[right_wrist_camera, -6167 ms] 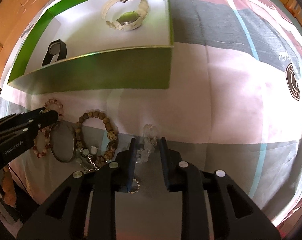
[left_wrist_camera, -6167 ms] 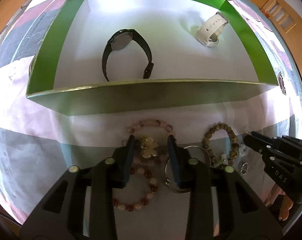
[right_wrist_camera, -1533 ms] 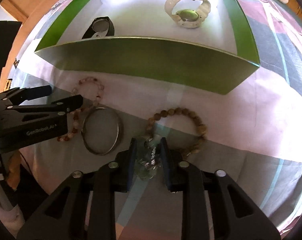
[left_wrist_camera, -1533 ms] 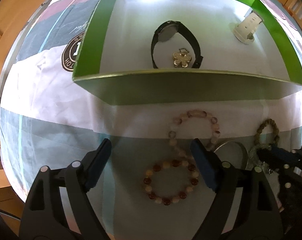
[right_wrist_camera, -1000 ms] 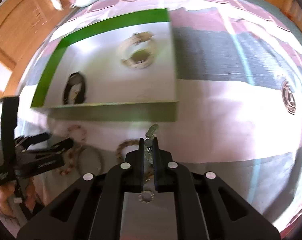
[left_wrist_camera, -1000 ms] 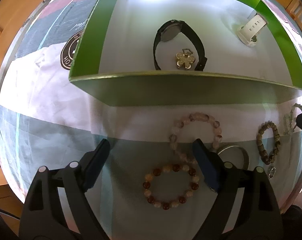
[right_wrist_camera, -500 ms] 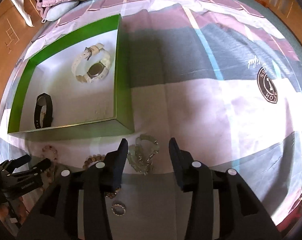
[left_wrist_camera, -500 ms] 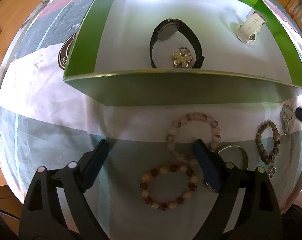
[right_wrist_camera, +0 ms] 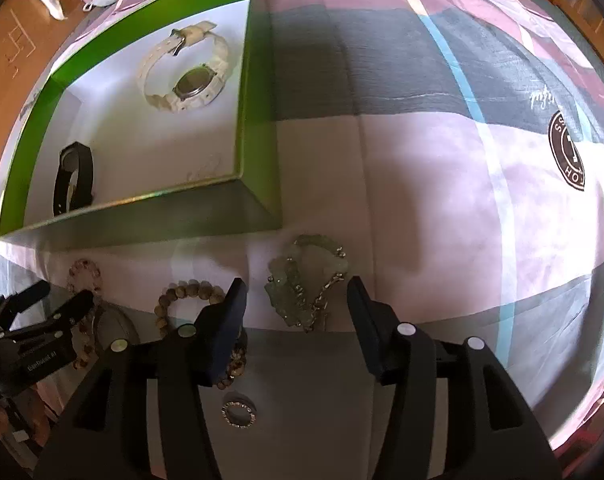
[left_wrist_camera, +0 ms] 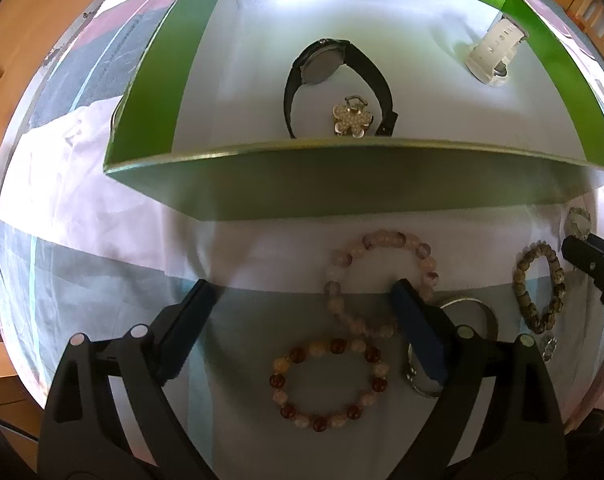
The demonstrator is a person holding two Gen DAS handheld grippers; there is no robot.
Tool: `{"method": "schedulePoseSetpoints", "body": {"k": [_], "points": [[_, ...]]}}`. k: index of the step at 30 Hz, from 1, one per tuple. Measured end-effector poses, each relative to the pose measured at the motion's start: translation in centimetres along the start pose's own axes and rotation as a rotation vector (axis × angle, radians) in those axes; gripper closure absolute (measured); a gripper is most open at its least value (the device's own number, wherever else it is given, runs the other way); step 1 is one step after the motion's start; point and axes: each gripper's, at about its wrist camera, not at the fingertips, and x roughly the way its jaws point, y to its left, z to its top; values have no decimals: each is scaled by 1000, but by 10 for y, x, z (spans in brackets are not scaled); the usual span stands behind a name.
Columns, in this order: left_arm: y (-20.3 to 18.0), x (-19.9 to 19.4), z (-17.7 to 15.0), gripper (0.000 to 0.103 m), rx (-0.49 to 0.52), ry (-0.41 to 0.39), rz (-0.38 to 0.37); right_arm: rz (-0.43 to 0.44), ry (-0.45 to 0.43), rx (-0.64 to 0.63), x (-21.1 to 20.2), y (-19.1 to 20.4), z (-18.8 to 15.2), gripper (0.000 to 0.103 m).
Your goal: Organize jewelry
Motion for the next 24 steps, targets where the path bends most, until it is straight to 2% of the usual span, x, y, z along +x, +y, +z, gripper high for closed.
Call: {"method": "schedulePoseSetpoints", "body": {"k": [6, 9, 24], "points": [[-6, 1, 0, 7, 28, -13, 27, -72, -28, -74, 4, 16, -6, 50], [-4, 3, 2, 6, 14, -3, 13, -113, -43, -104, 5, 26, -7, 50], [-2, 6, 2, 2, 17, 9, 13, -171, -65, -95, 6, 41, -12, 50]]}}
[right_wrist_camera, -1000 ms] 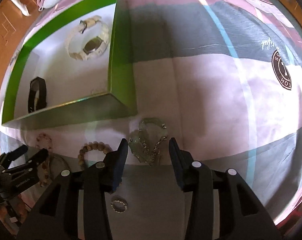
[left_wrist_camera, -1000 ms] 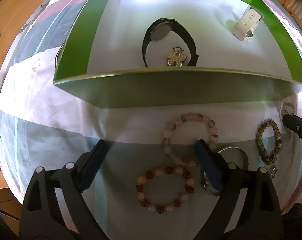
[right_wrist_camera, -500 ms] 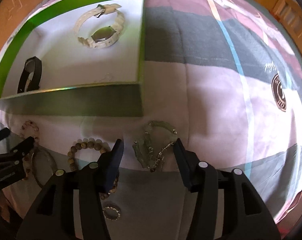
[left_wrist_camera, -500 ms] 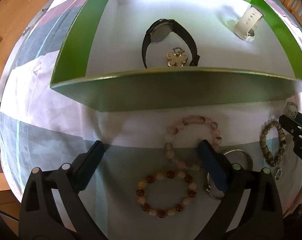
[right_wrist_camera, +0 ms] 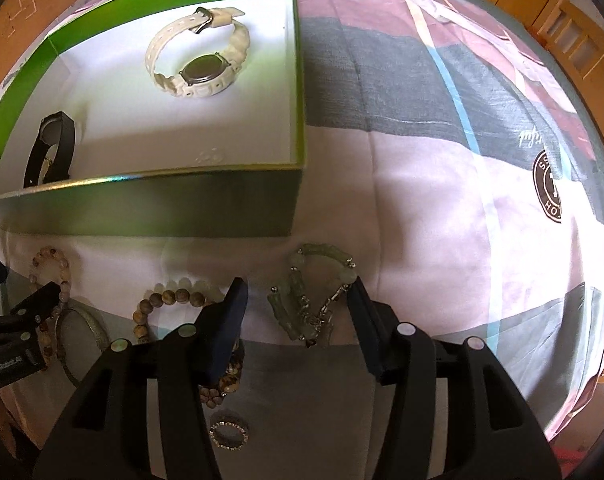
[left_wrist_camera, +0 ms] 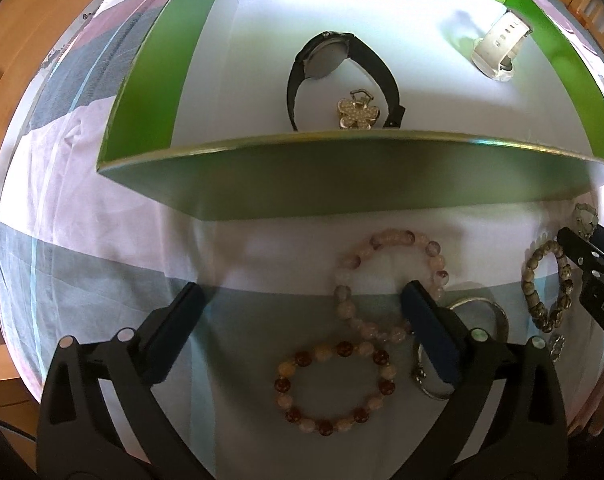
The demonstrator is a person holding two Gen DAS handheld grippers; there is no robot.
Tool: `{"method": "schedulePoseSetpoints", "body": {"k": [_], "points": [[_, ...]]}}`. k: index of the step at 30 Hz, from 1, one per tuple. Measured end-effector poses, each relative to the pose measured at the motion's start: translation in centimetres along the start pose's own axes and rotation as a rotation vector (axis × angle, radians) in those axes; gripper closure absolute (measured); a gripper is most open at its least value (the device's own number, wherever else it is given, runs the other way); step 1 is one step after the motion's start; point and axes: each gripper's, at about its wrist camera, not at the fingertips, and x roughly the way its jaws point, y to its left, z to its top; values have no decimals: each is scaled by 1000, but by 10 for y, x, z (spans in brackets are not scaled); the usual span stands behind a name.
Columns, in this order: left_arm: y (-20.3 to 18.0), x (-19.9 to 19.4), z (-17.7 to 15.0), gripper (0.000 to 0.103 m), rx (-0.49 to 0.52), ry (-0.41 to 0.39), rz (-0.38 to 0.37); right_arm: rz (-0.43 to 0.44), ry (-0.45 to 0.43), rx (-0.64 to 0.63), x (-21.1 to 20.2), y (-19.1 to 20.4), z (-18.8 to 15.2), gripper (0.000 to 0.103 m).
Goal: Organize jewelry
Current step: 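Close the right tool on the green jade bracelet while the left tool closes on the pink bead bracelet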
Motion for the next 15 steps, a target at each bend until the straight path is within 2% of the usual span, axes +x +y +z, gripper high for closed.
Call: {"method": "schedulePoseSetpoints", "body": {"k": [5, 11, 15], "points": [[-2, -1, -1, 3, 10, -6, 2, -13, 0, 2, -2, 14, -4, 50], [-11, -8, -5, 22, 46, -25, -15, -15, 0, 4, -1, 9, -2, 50], [-15, -10, -7, 25, 54, -30, -14, -18, -2, -1, -2, 9, -1, 50]]}}
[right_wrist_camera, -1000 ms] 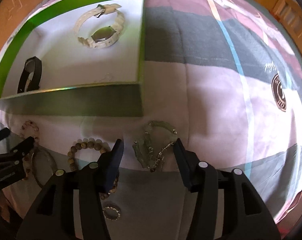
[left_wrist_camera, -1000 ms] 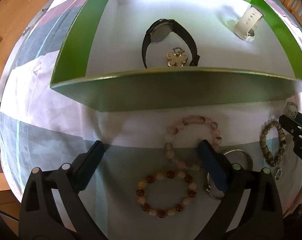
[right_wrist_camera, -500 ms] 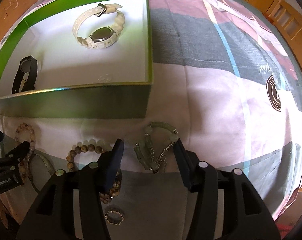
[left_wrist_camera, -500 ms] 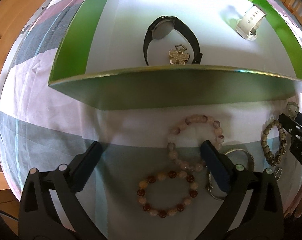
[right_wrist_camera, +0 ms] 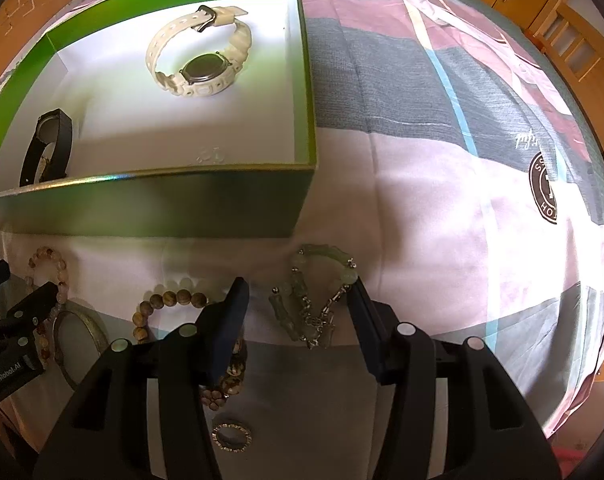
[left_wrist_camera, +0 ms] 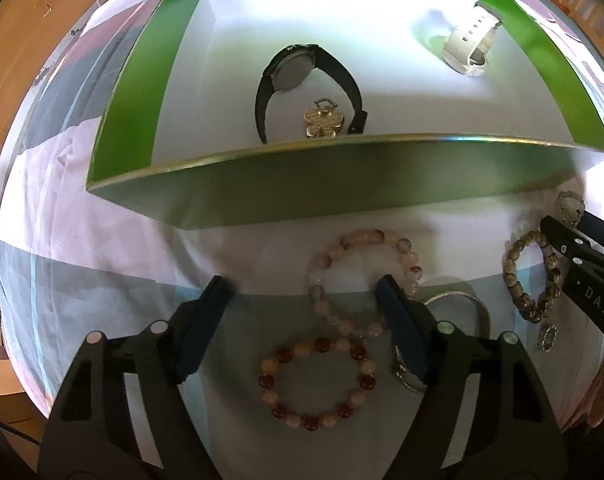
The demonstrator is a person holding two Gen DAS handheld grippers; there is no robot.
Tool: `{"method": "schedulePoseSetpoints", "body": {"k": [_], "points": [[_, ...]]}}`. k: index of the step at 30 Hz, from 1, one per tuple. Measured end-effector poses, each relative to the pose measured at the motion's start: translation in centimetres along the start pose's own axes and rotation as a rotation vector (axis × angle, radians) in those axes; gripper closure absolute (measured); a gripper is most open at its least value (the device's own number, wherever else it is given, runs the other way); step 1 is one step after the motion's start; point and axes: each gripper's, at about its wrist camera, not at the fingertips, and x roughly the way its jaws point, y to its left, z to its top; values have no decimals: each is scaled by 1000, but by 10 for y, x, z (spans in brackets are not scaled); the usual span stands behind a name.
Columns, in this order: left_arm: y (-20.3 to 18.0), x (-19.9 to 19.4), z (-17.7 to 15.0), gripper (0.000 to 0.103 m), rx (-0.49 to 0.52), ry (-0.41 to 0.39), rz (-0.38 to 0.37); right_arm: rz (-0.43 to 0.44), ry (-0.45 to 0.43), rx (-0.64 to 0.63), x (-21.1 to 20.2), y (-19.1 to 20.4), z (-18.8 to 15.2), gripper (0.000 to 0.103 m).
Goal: Organize jewelry
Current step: 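Close the right tool on the green jade bracelet while the left tool closes on the pink bead bracelet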
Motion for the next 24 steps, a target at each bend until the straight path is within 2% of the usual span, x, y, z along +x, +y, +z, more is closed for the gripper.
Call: {"method": "schedulePoseSetpoints", "body": {"k": [7, 16, 20, 24], "points": [[-1, -3, 2, 23, -5, 1, 5, 1, 0, 0, 0, 0, 0, 50], [9, 4, 6, 13, -26, 14, 12, 8, 4, 5, 0, -6, 1, 50], [13, 7, 8, 10, -34, 19, 11, -2, 20, 18, 1, -10, 2, 40], [16, 7, 8, 10, -28, 15, 16, 11, 25, 36, 2, -15, 3, 40]]}}
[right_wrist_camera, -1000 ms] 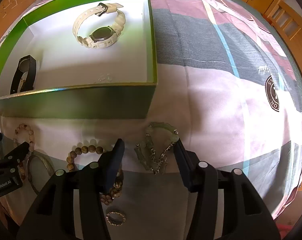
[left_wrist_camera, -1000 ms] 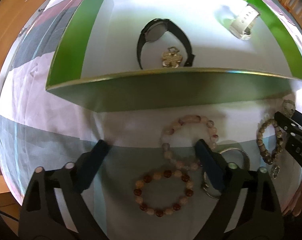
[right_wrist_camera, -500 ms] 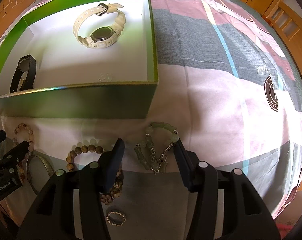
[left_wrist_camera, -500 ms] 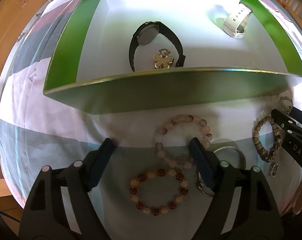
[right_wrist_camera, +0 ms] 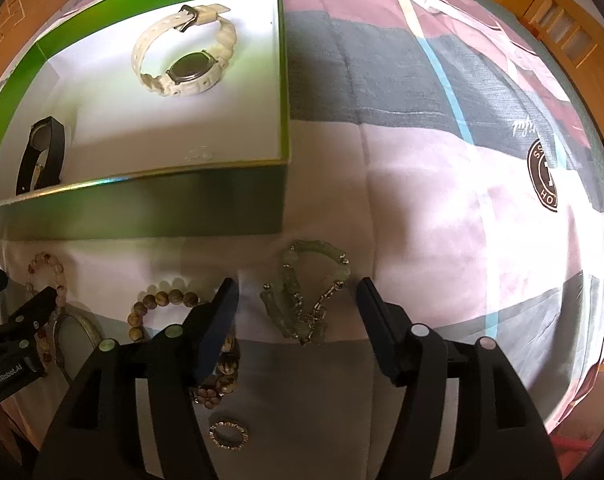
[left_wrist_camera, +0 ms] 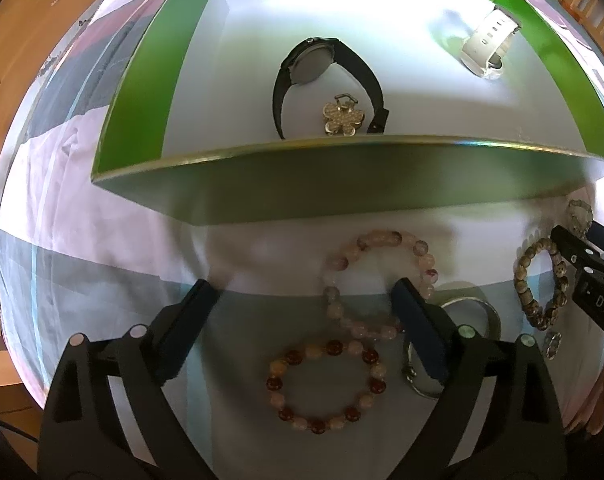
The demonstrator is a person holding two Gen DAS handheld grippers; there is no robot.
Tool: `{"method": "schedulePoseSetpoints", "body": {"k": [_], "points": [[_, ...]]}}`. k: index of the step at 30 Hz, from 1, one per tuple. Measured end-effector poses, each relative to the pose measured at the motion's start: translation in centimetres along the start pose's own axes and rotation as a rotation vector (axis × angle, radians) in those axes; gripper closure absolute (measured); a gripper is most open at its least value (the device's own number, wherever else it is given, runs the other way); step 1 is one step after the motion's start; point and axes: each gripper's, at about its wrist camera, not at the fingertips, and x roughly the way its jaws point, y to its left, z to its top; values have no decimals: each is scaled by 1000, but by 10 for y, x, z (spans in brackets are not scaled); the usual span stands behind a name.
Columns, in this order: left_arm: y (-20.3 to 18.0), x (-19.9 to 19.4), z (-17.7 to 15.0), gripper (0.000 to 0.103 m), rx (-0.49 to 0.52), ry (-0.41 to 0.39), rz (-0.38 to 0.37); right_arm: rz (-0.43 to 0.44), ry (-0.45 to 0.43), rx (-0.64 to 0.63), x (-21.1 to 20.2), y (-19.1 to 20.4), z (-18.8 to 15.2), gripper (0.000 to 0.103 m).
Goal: Organize jewelry
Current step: 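Close the right tool on the green jade bracelet while the left tool closes on the pink bead bracelet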
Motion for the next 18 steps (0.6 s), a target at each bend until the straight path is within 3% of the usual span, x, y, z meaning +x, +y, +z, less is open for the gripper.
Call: {"method": "schedulePoseSetpoints", "body": {"k": [3, 6, 9, 12, 14, 18], "points": [[0, -1, 0, 13, 1, 1, -6, -8, -8, -12, 0, 1, 0, 42], [-2, -2, -2, 19, 7, -3, -14, 13, -10, -30, -1, 4, 0, 56], [-6, -8, -2, 33, 22, -12, -27, 14, -17, -58, -3, 8, 0, 63], [-9, -13, -3, 55, 41, -26, -44, 22, -21, -72, -3, 11, 0, 71], [-10, -17, -4, 70, 45, -31, -49, 23, -25, -82, -4, 13, 0, 72], [-9, -21, -4, 91, 37, -39, -48, 20, -27, -89, -4, 13, 0, 74]]}}
